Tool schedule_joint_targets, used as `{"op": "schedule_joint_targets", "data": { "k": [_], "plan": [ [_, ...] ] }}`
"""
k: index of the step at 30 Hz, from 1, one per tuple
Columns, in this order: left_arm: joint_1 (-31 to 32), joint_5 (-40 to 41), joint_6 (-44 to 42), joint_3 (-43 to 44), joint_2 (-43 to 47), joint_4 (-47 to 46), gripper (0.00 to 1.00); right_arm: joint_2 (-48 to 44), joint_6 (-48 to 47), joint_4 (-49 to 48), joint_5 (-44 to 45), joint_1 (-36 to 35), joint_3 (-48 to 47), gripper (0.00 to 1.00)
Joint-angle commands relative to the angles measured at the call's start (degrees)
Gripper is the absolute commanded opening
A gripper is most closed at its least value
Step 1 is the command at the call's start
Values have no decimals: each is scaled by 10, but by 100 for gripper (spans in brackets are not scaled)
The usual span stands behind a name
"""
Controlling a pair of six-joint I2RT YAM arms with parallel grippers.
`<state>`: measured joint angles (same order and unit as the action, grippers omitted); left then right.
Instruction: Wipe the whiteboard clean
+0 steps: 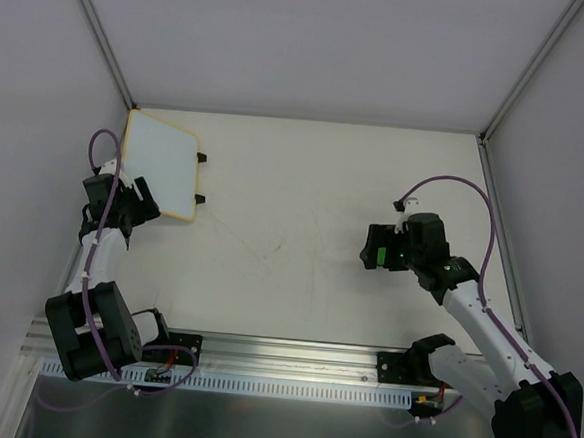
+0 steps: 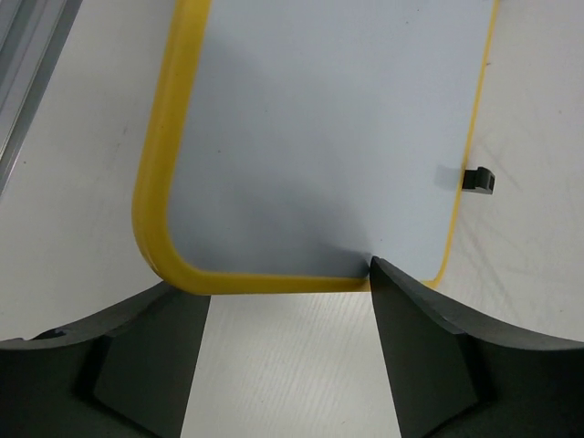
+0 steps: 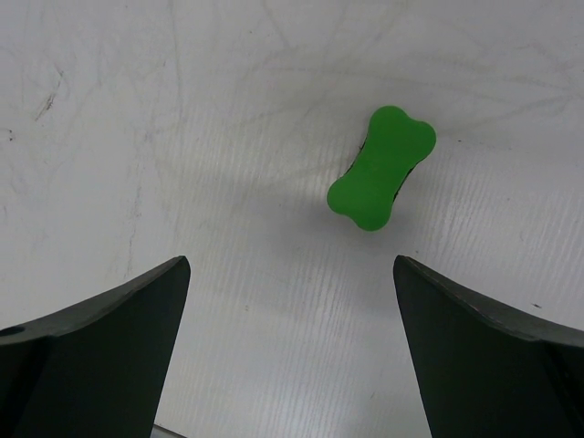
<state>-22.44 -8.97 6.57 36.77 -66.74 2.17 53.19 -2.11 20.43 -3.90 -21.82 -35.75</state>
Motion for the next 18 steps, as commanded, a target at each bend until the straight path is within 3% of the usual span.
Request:
{"op": "schedule_joint_targets", "data": {
  "k": [1,4,6,7,14,18],
  "plan": [
    [4,10,-12,1,17,18,72,-18,7,-5,-2,3,2,99],
    [4,14,-10,3,30,24,77,-19,8,-4,-5,3,-3,99],
    [4,19,-7,7,39,32,96,-22,11,1,-6,3,-8,99],
    [4,21,-7,8,44,34,99,-26,11,4,-7,3,-16,99],
    [4,40,6,34,110,81,99,-54,12,42,28,3,-66,99],
    [5,55,6,77,141,124,99,-62,-2,89,75,4,-145,99]
  ]
}}
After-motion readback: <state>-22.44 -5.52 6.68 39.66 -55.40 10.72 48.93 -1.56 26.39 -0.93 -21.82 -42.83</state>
